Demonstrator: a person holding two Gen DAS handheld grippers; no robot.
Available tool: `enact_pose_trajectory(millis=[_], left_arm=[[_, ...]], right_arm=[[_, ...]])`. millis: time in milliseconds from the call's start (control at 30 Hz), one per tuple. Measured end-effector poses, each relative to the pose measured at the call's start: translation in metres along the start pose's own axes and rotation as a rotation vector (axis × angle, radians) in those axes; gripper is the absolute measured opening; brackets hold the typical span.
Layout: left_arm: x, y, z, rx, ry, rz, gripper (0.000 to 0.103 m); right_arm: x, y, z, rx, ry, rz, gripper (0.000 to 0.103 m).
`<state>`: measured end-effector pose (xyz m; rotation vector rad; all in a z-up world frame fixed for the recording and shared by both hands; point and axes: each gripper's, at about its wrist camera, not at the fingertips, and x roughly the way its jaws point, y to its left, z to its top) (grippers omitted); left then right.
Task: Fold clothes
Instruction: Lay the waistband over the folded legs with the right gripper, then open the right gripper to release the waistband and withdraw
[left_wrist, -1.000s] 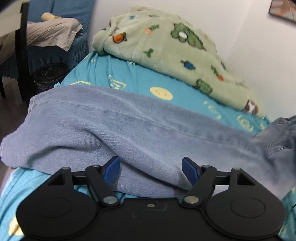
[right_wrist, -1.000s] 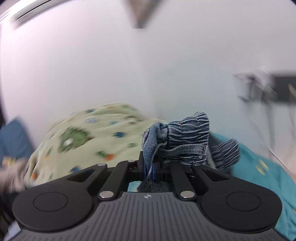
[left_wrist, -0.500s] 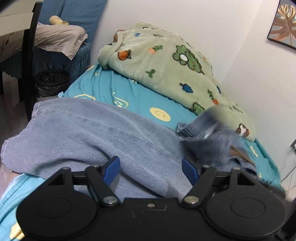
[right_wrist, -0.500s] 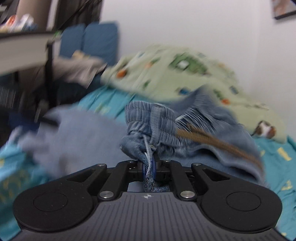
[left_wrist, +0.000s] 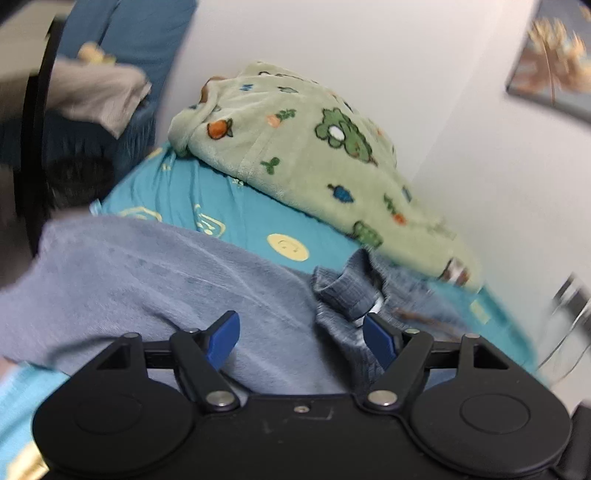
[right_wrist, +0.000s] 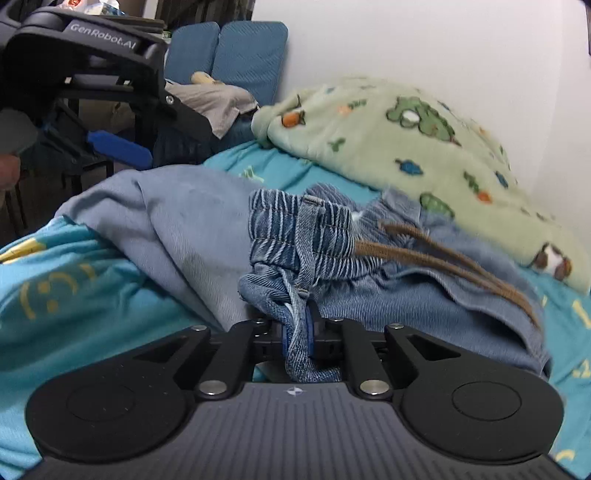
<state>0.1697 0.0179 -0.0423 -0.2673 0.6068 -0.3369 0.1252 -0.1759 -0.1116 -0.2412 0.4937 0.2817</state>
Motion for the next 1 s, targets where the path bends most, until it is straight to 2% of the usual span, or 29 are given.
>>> enact_pose_trajectory(millis=[167,200,233,300,333,567,700,767,900,1000], left_arm=[[0.006,-0.008,-0.007,0.033,0.029,-0.011,0.071],[0.007,-0.009,-0.008,0.039,0.033,-0.011,0.071],[0.008,-0.009,-0.009,0.041,0.037,-0.009,0.071],[0.009,-0.007,-0.010,0.034,0.046,-0.001,0.071],[0.009,-0.007,-0.009,0.032,0.047,0.003,0.071],[0.006,-0.006,-0.007,0.035,0.045,0.030,0.071],[0.003,-0.001,-0.004,0.017,0.032,0.040,0.072],[0.003,0.002,-0.003,0.002,0.032,0.037,0.072],[0.003,-0.002,-0.005,0.009,0.020,0.002,0.072],[0.002,-0.005,-0.006,0.017,0.011,-0.026,0.072]], right_arm=[[-0.005,-0.001,0.010,0.012,0.019,-0.007,0.017],[-0.008,-0.002,0.011,0.025,0.027,0.003,0.027],[-0.012,-0.002,0.011,0.036,0.030,0.019,0.040],[-0.021,-0.002,0.012,0.048,0.019,0.053,0.054],[-0.025,-0.001,0.013,0.046,0.009,0.054,0.058],[-0.006,-0.002,0.015,0.042,-0.025,0.030,0.063],[0.019,0.000,0.018,0.049,-0.030,0.039,0.062],[0.027,-0.002,0.019,0.078,-0.027,0.047,0.054],[0.020,-0.011,0.020,0.155,-0.076,0.051,0.023],[0.009,-0.014,0.027,0.181,-0.109,0.056,0.019]])
